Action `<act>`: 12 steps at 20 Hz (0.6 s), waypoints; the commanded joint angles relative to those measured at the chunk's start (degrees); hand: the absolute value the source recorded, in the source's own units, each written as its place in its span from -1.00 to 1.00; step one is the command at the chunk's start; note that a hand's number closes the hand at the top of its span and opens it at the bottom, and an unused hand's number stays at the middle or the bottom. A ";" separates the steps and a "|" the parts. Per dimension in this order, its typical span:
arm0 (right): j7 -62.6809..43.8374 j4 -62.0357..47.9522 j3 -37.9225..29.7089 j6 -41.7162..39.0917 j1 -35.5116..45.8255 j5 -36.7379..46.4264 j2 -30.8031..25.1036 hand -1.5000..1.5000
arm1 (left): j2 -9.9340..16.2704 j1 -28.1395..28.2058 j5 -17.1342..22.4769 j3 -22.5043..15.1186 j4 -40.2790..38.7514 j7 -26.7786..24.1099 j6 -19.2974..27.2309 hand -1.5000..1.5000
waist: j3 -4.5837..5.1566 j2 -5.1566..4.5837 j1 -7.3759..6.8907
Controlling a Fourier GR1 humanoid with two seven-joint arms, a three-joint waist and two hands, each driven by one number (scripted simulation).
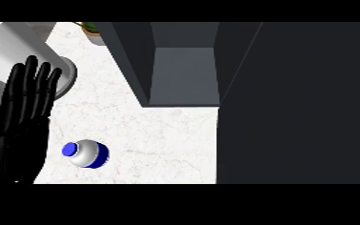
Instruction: Pick up the bottled water, place it into the cabinet and close the cabinet
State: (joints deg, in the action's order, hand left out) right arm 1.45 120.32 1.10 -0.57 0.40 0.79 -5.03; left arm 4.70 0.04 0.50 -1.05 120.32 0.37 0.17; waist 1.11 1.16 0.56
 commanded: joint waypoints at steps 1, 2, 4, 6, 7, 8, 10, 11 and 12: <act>0.08 2.83 -0.89 -1.03 -2.14 -0.28 -1.03 -1.00 | -1.18 2.16 -2.05 0.94 2.29 -1.09 2.44 -1.00 | -1.11 -1.04 -0.54; 0.42 3.71 2.42 -0.33 -4.51 1.31 0.83 -1.00 | -3.41 2.34 -7.02 0.68 2.78 0.95 7.81 -1.00 | -1.14 -0.95 -0.49; -1.23 4.61 1.44 -1.22 -5.26 -0.21 -0.22 -1.00 | -4.29 7.65 -10.12 4.70 6.33 -0.36 12.64 -1.00 | -1.14 -0.62 -1.48; -0.81 5.88 2.36 -1.41 -7.29 -0.34 0.28 -1.00 | -4.60 9.39 -14.48 5.35 8.23 1.47 20.43 -1.00 | -1.23 -0.47 -1.54; -3.87 4.52 6.29 -5.32 -7.36 -5.37 0.68 -1.00 | -4.62 9.37 -4.49 6.88 5.32 5.33 26.86 -1.00 | -0.99 -0.61 -2.90; -5.15 5.80 6.39 -6.05 -7.73 -6.11 -0.10 -1.00 | -4.64 11.60 -4.33 5.23 7.85 6.18 29.13 -1.00 | -1.04 -0.45 -2.63; -6.44 9.10 7.94 -7.49 -10.52 -7.51 -0.73 -1.00 | -4.66 15.28 -7.26 1.03 12.42 9.22 34.41 -1.00 | -1.19 -0.42 -1.59; -6.86 12.82 10.68 -6.98 -12.88 -6.33 0.19 -1.00 | -4.67 15.48 -7.85 0.64 13.31 9.51 36.40 -1.00 | -1.14 -0.54 -0.82; -9.56 12.43 11.33 -5.93 -10.39 -6.06 0.60 -1.00 | -4.67 16.49 -11.73 -3.92 16.12 11.34 38.89 -1.00 | -1.17 -0.78 -1.03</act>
State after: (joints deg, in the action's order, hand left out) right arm -4.04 128.81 8.44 -5.84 -8.50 -4.26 -4.96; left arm 0.37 12.53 -7.42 0.27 130.74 7.30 29.62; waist 0.03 0.59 -0.84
